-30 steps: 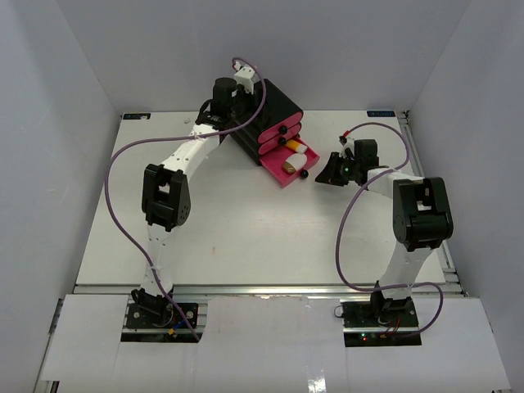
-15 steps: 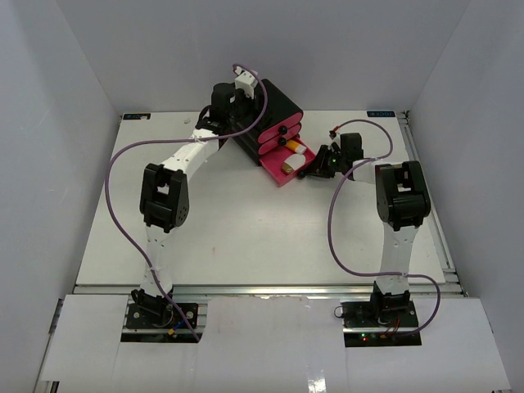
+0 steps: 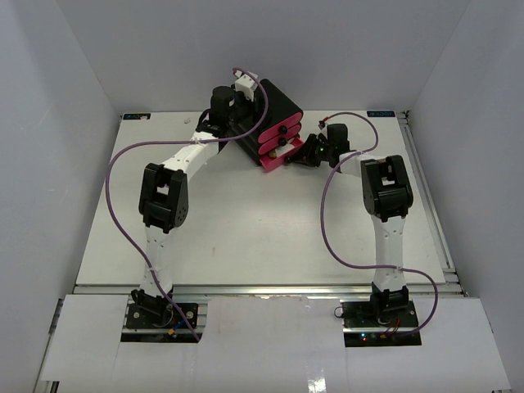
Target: Organize the makeup
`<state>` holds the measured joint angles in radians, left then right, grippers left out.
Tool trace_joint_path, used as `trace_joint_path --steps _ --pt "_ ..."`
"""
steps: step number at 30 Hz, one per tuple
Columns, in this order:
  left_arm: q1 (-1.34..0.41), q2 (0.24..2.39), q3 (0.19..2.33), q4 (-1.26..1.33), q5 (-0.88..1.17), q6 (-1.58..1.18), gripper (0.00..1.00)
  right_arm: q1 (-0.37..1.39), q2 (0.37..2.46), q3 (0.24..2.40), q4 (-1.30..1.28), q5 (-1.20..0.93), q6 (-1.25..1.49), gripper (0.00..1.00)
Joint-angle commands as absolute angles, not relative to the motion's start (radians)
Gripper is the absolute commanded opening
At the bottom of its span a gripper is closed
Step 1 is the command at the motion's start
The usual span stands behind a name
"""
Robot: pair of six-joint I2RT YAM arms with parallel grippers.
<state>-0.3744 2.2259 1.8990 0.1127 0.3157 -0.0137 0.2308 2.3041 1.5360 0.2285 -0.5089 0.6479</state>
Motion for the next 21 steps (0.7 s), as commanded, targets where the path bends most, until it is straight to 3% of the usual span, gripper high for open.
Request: trace_joint_path --steps 1,13,21 --pt "-0.380 2.237 1.830 -0.070 0.347 -0.039 0.81 0.242 2.370 1.674 0.284 -0.524 0.708 0.23" --pt "-0.387 2.250 1.839 -0.063 0.343 -0.075 0.81 0.252 2.493 1.831 0.372 -0.560 0.767 0.26" --pt "-0.387 2.207 1.844 -0.043 0.279 -0.120 0.82 0.228 2.295 1.624 0.312 -0.526 0.601 0.26"
